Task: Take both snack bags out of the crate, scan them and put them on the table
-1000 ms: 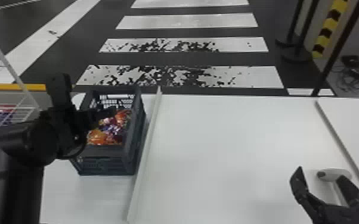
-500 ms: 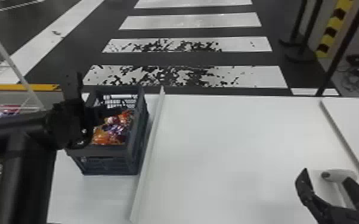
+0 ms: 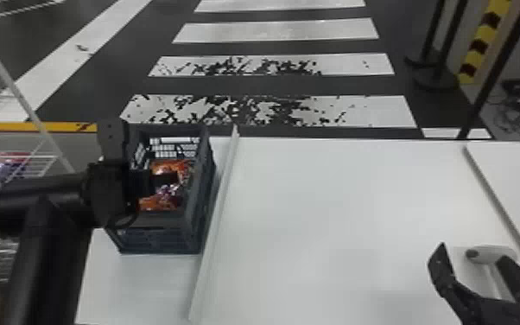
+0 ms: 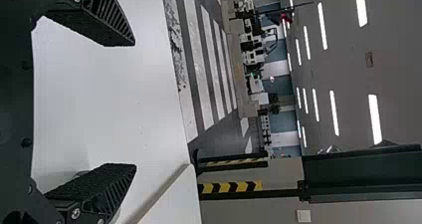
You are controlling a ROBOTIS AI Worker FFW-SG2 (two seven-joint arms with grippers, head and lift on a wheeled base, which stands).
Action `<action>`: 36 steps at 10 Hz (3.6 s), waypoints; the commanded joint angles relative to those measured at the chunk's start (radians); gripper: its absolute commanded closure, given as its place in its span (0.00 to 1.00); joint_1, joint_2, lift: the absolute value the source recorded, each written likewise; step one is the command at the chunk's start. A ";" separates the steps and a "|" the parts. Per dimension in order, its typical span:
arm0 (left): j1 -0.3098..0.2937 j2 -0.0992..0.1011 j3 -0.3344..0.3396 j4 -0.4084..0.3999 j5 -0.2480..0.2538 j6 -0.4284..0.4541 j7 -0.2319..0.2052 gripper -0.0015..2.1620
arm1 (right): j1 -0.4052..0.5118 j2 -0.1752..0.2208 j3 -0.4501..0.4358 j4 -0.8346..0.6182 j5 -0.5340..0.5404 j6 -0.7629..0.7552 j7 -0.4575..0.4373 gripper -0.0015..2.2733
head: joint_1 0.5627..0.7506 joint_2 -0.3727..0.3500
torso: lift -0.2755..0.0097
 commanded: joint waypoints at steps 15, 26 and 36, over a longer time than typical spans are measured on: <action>-0.113 -0.018 -0.057 0.266 -0.120 -0.048 -0.113 0.68 | -0.046 -0.035 0.023 0.043 -0.015 0.021 0.000 0.06 | 0.70 0.65 | 0.63; -0.042 -0.048 -0.023 -0.150 -0.146 0.277 -0.074 0.99 | -0.054 -0.029 0.023 0.055 -0.012 0.043 0.000 0.06 | 0.70 0.66 | 0.63; -0.021 -0.060 -0.059 -0.367 -0.229 0.385 -0.082 0.99 | -0.054 -0.026 0.024 0.055 -0.006 0.064 0.000 0.06 | 0.70 0.64 | 0.63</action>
